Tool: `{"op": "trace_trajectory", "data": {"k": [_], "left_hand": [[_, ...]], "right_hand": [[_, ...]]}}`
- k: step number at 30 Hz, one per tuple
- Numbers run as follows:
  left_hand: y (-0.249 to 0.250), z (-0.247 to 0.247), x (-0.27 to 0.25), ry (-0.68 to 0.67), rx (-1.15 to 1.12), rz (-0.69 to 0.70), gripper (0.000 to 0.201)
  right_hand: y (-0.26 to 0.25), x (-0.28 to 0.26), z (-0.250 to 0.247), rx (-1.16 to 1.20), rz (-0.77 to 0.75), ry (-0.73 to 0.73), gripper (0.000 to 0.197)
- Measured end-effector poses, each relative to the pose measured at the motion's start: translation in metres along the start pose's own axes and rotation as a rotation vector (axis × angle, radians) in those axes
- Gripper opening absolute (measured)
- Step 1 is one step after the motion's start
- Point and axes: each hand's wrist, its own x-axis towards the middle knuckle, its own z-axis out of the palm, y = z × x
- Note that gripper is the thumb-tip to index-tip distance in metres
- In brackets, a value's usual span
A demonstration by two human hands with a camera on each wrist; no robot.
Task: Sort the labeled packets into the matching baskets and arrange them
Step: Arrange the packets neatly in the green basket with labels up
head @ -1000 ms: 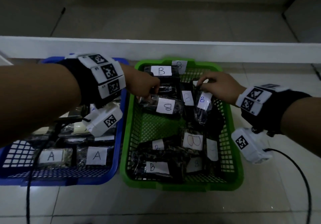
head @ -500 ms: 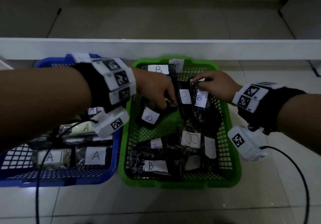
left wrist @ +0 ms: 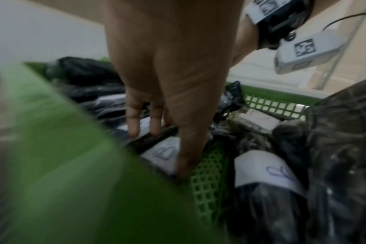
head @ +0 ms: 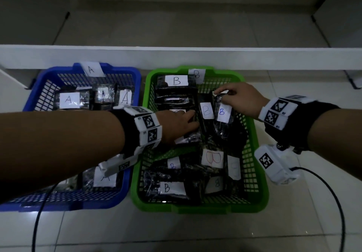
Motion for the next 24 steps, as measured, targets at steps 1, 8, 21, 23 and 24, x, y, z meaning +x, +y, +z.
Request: {"op": "trace_trajectory", "data": {"k": [1, 8, 21, 23, 24], "left_hand": [[0.002, 0.001, 0.001, -0.011, 0.022, -0.004, 0.068], [0.019, -0.001, 0.011, 0.020, 0.076, -0.030, 0.067], [0.022, -0.004, 0.051, 0.122, 0.089, 0.098, 0.066], [0.019, -0.011, 0.052, 0.073, 0.071, 0.125, 0.065], [0.017, -0.013, 0.054, 0.050, 0.071, 0.139, 0.066]], "right_hand": [[0.000, 0.000, 0.000, -0.001, 0.002, 0.015, 0.027], [0.001, 0.003, -0.016, 0.052, -0.026, 0.282, 0.013], [0.024, -0.002, -0.032, 0.086, 0.037, 0.397, 0.010], [0.027, -0.001, -0.031, 0.078, 0.047, 0.395, 0.011], [0.027, -0.001, -0.031, 0.076, 0.048, 0.391, 0.011]]}}
